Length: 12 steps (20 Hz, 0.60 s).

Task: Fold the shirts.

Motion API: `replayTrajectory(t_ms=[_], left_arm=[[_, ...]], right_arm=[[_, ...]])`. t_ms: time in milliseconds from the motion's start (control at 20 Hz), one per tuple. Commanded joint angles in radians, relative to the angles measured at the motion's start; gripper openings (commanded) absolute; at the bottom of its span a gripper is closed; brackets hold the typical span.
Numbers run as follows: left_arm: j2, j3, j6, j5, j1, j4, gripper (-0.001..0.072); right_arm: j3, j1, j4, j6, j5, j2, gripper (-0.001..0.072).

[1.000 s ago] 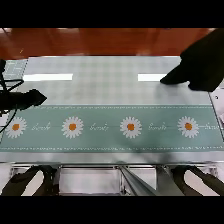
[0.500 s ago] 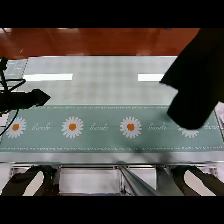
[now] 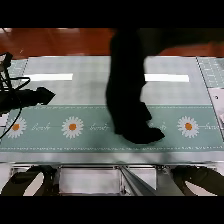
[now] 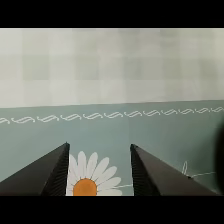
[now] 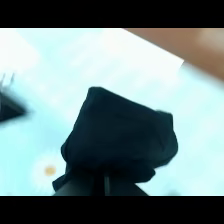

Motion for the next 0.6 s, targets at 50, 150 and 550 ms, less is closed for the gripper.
replayTrajectory(t_ms=[50, 150, 550], left_arm=[[0.001, -0.003, 0.0, -0.015, -0.006, -0.034, 0.0472], [0.0, -0.011, 0.0, -0.043, -0.006, -0.061, 0.0472], [-0.055, -0.103, -0.083, -0.088, -0.138, -0.078, 0.0472]], right_arm=[[-0.263, 0.157, 0.05, 0.055, -0.156, -0.168, 0.0028], [-0.318, 0.157, 0.145, 0.052, -0.243, -0.264, 0.0028], [-0.277, -0.075, -0.018, 0.117, -0.082, -0.312, 0.041]])
